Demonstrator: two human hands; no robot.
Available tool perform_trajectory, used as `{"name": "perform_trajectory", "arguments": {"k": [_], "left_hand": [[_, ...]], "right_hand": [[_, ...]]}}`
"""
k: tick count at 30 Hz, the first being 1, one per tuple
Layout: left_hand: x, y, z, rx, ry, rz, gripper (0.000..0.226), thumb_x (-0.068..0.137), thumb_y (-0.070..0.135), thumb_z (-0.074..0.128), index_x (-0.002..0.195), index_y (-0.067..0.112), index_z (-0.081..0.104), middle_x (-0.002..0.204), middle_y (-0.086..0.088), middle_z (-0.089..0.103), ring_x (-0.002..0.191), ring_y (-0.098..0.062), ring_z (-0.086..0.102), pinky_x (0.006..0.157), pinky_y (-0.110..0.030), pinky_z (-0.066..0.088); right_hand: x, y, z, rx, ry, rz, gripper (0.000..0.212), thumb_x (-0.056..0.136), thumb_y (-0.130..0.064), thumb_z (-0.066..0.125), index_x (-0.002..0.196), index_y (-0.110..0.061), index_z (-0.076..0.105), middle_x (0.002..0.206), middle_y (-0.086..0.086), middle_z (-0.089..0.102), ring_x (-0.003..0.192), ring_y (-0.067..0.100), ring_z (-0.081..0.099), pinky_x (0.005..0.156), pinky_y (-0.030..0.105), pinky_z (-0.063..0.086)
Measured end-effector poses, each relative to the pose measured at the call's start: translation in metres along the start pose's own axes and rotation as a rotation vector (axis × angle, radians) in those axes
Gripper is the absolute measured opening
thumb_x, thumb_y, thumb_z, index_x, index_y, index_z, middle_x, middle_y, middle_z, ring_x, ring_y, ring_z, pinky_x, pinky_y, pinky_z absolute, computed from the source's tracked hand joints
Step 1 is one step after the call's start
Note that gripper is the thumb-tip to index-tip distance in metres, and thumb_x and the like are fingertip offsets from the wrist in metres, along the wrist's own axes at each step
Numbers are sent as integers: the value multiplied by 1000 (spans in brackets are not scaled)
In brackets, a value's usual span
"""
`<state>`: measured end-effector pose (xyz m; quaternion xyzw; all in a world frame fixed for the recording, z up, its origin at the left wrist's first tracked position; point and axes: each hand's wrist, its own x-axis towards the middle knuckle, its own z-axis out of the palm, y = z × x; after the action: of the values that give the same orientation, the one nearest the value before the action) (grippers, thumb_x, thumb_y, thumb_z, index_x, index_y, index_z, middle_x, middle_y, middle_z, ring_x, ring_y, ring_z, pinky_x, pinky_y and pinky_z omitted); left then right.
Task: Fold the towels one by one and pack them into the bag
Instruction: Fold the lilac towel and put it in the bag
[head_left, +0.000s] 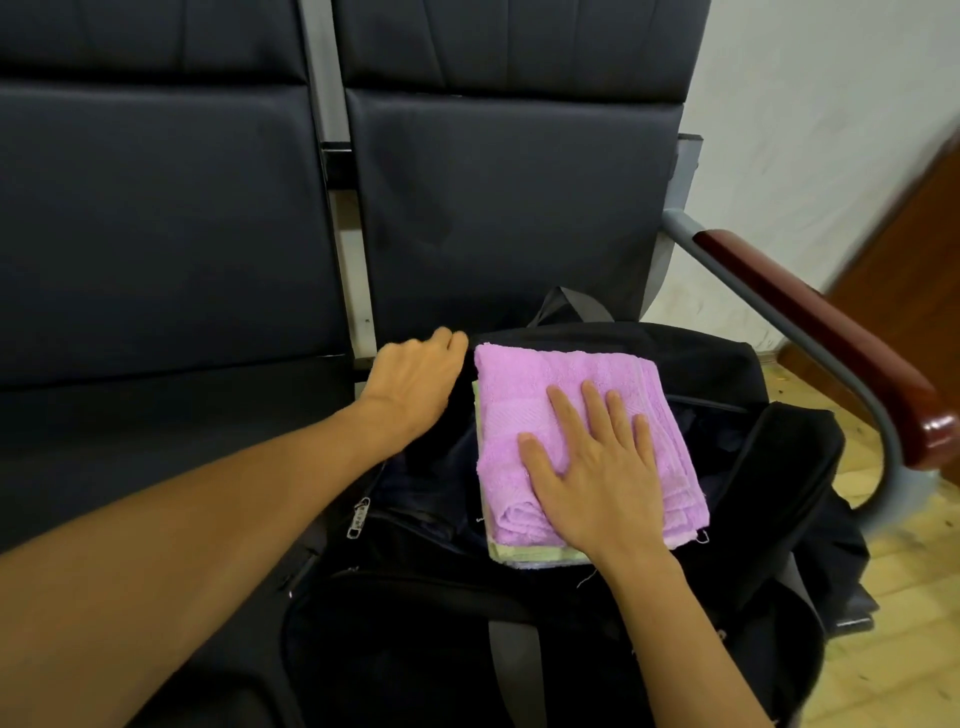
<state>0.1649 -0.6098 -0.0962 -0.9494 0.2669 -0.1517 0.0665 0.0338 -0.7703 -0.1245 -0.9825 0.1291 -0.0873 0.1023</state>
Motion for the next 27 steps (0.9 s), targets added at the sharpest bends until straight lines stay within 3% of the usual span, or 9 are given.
{"name": "perform_trajectory", "arguments": {"k": [4,7,11,15,18,20,23,25,27], "left_hand": [[7,-7,-39,-330,244,-116,12,93,2,45,99,11,41,97,-8,50,60,-28,43,50,-35,24],[-2,-8,-64,-477,421,-76,20,97,6,44,88,15,30,87,-1,39,53,-30,41,47,-36,24],[-24,-17,-81,-452,528,-27,12,98,8,46,89,9,40,86,-4,41,47,-24,32,41,-27,19],[-41,-20,-68,-297,387,62,7,95,12,54,94,7,48,92,-7,47,46,-27,37,42,-29,21],[-56,-16,-56,-275,304,258,12,89,11,64,90,8,53,89,-9,52,58,-29,53,43,-32,34],[-63,-11,-47,-245,261,448,12,85,12,68,88,11,57,87,-7,56,68,-26,57,54,-35,45],[-75,3,-34,-150,154,610,6,88,22,61,87,16,62,88,-2,61,77,-22,58,69,-35,48],[-88,13,-28,-221,-88,559,13,91,25,53,86,16,61,91,-3,63,80,-22,58,74,-36,48],[-98,21,-22,-344,-463,399,23,94,29,50,78,13,56,86,-6,62,72,-23,56,68,-37,48]], "right_hand": [[-2,-3,-1,-33,-20,-22,84,81,-72,3,156,-38,20,166,0,11,154,23,3,124,45,-1],[-1,-3,-2,-37,-34,-8,87,78,-73,0,156,-38,21,166,1,13,153,24,6,124,46,1],[0,-4,-4,-43,-64,-15,90,76,-72,-3,156,-37,18,166,2,12,153,26,4,123,46,-1],[-5,-8,-5,-29,-13,3,81,84,-66,4,156,-33,21,165,4,17,153,26,11,123,46,3],[-9,-7,-6,45,127,14,71,92,-55,19,148,-21,43,154,10,41,142,30,37,119,48,23],[-10,-5,-7,140,223,21,55,94,-44,33,130,-12,61,131,12,61,119,32,55,105,48,42],[-17,-5,-16,257,387,52,30,93,-28,46,83,-9,66,88,9,65,82,29,58,76,46,50],[-24,-7,-24,282,378,71,42,96,-23,49,56,-13,47,61,3,51,62,25,50,57,38,41],[-31,-10,-29,291,262,76,56,98,-25,48,46,-16,32,45,-1,36,47,22,38,49,31,27]]}}
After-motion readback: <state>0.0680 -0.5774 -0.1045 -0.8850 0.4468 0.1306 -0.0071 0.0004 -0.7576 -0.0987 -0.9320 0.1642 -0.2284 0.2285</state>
